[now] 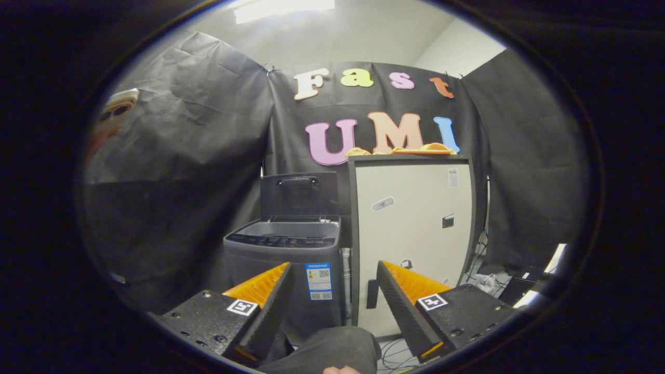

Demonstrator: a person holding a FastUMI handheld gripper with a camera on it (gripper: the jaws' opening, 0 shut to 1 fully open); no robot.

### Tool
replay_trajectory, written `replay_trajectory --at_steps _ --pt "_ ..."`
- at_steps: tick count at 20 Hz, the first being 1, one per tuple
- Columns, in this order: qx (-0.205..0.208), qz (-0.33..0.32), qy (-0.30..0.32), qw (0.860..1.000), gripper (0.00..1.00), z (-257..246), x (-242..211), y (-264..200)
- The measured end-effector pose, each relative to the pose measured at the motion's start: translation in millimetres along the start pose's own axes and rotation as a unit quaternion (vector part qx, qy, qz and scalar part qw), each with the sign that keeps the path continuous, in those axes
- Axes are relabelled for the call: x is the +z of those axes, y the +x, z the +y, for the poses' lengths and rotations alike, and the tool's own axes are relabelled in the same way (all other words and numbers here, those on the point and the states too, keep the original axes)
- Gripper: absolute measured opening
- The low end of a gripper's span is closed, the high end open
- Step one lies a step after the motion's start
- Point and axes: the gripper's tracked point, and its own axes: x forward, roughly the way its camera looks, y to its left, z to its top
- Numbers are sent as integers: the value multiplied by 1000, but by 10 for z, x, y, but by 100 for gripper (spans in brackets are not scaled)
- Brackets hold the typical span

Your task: Put the clothes into the washing machine and then close the washing machine lid.

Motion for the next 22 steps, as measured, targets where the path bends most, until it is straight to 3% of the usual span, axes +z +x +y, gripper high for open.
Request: replay_trajectory --at_steps 22 --pt "-3 2 10 1000 96 -47 -18 11"
